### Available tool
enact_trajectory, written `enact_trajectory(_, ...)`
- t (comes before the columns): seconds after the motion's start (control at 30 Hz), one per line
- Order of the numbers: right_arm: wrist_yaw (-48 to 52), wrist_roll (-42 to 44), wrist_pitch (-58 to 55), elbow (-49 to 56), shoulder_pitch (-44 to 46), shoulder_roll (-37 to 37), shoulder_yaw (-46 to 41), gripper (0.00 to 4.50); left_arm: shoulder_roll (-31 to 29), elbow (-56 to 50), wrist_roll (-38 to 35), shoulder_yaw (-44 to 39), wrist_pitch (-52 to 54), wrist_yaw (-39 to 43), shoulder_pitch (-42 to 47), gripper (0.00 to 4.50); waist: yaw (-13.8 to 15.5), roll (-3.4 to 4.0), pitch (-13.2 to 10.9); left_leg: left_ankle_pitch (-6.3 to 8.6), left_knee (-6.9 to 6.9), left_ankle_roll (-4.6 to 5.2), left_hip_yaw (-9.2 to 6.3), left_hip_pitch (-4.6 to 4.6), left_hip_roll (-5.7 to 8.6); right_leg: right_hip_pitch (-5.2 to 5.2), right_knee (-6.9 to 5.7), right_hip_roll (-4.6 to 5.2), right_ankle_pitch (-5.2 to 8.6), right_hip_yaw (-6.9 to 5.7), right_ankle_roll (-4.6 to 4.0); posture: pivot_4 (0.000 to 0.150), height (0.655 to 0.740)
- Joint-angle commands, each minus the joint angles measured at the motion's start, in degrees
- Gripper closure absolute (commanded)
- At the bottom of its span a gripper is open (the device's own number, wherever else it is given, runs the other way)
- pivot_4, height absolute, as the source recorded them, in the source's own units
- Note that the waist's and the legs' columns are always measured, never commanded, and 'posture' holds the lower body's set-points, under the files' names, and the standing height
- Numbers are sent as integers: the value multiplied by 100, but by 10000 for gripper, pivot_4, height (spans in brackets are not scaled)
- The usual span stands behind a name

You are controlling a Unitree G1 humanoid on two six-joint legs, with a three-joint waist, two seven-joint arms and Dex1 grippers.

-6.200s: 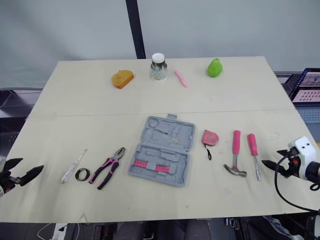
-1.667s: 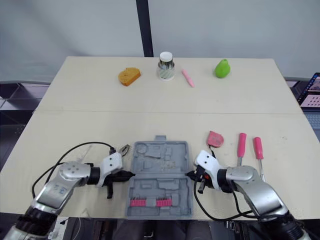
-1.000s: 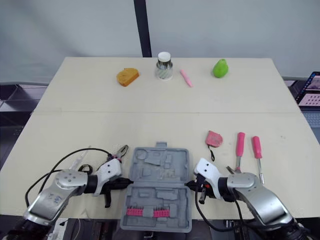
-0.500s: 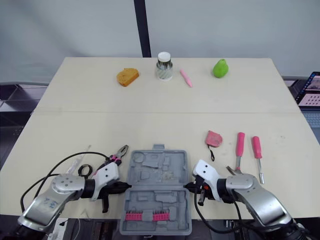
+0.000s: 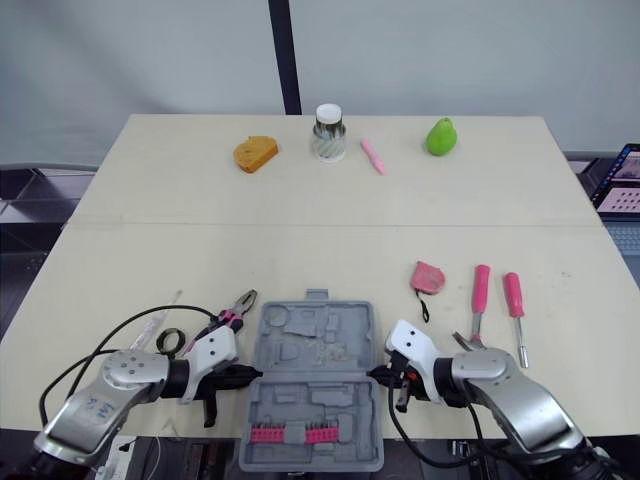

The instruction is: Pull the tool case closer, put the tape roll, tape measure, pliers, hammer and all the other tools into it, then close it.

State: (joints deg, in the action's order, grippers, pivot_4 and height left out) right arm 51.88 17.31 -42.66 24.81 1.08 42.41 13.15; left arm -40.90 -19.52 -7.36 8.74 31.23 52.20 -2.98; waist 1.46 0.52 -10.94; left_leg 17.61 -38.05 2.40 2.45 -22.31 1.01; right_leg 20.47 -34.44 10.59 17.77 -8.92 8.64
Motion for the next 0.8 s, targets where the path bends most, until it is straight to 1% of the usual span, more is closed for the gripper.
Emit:
enact_trajectory(0.03, 66, 133, 62, 320, -50, 43, 16, 44870, -68, -15, -42, 22, 6, -13, -30, 45000, 0, 0, 0, 0, 0, 0, 0, 0, 0, 0, 0, 0, 0, 0, 0, 1500, 7400)
enact_trajectory(0.23, 48, 75, 113, 227, -61, 84, -38, 44870, -88, -14, -63, -20, 37, -32, -60, 45000, 0, 0, 0, 0, 0, 0, 0, 0, 0, 0, 0, 0, 0, 0, 0, 1500, 7400)
enact_trajectory(0.47, 77, 84, 242, 24, -60, 237, -199, 44870, -219, -16, -145, -267, 77, -91, -215, 45000, -4, 0, 0, 0, 0, 0, 0, 0, -2, 0, 0, -1, 0, 0, -1, 1500, 7400)
enact_trajectory(0.63, 144, 129, 359, -111, -150, 428, -424, 44870, -417, 98, -228, -658, 34, -130, -412, 45000, 1, 0, 0, 0, 0, 0, 0, 0, -2, 0, 0, -1, 1, 0, -1, 1500, 7400)
enact_trajectory(0.73, 217, 309, 405, -140, -222, 472, -661, 44870, -489, 104, -418, -1033, 5, -67, -561, 45000, -2, 0, 0, 1, 0, 0, 1, 0, -2, 0, 0, -1, 1, -1, -1, 1500, 7400)
enact_trajectory(0.8, 322, 477, 437, -148, -238, 462, -812, 44870, -435, 1, -674, -1250, 126, -33, -587, 45000, 0, 0, 0, 1, 0, 0, 1, 0, -3, 0, 1, -1, 1, 0, -1, 1500, 7400)
